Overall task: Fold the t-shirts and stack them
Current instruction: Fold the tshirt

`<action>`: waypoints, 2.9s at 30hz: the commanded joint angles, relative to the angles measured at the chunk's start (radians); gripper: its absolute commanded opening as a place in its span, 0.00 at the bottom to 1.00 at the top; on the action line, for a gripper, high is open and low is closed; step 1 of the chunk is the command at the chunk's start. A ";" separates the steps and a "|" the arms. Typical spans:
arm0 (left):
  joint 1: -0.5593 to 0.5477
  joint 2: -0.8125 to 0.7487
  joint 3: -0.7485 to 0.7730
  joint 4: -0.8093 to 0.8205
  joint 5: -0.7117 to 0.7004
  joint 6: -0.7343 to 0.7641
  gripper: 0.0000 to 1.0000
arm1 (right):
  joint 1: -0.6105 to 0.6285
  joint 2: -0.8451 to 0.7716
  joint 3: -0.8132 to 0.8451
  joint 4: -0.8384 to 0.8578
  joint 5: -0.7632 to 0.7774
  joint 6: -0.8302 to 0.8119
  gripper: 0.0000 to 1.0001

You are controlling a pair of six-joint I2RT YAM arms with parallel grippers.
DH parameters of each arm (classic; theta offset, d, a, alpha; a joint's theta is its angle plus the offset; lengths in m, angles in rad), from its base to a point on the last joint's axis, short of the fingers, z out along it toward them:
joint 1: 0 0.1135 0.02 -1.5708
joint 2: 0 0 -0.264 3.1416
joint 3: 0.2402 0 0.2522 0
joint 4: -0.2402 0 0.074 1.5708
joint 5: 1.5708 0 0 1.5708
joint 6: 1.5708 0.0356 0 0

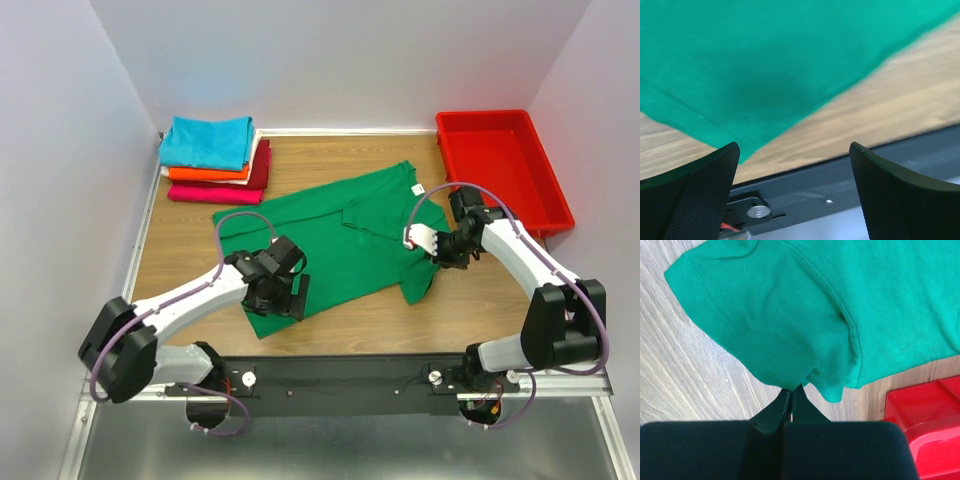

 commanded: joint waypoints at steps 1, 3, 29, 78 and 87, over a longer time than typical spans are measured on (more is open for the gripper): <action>-0.005 0.083 0.010 -0.077 -0.138 -0.023 0.98 | -0.007 0.010 -0.006 0.014 -0.036 0.017 0.01; -0.005 0.100 0.005 -0.081 -0.167 -0.038 0.98 | -0.007 0.012 -0.010 0.023 -0.045 0.019 0.01; -0.153 0.224 0.008 -0.097 -0.203 -0.026 0.57 | -0.042 0.035 -0.047 0.088 -0.067 0.020 0.01; -0.119 0.361 0.087 -0.031 -0.138 -0.024 0.47 | -0.045 -0.020 -0.078 0.083 -0.065 0.026 0.01; -0.120 0.272 0.065 -0.078 -0.143 -0.038 0.47 | -0.050 -0.011 -0.069 0.083 -0.071 0.029 0.01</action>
